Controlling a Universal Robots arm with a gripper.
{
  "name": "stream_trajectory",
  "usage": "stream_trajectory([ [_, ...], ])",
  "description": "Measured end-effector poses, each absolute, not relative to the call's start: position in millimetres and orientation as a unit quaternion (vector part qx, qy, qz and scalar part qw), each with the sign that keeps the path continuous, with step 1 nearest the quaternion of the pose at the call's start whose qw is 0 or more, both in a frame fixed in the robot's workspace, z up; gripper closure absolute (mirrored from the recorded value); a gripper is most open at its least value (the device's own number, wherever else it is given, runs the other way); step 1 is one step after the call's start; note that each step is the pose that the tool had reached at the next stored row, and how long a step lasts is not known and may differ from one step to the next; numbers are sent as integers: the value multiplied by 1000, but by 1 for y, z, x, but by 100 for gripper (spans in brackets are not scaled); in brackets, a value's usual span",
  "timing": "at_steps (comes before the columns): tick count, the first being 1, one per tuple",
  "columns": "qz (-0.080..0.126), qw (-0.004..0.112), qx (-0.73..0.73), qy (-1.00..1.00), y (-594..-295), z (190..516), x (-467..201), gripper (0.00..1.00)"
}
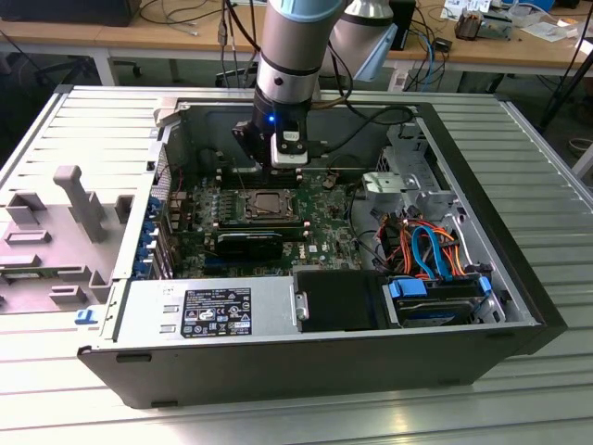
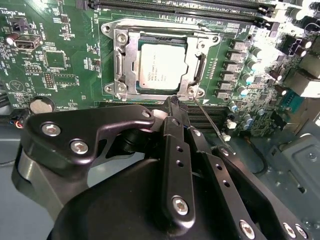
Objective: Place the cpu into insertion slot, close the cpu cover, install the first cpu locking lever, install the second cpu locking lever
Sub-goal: 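Install the first cpu locking lever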
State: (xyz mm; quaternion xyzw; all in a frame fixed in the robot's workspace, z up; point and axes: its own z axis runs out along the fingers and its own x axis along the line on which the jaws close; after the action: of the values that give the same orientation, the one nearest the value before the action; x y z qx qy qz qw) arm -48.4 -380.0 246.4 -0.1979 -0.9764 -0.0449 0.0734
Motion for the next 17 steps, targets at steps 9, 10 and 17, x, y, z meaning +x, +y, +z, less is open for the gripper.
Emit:
stream_trajectory([
  [9,-42,75,-164,-983,-380,246,-48,89],
  [10,-42,75,-163,-983,-380,246,-48,89],
  [17,-40,76,-139,-987,-380,246,-48,89],
])
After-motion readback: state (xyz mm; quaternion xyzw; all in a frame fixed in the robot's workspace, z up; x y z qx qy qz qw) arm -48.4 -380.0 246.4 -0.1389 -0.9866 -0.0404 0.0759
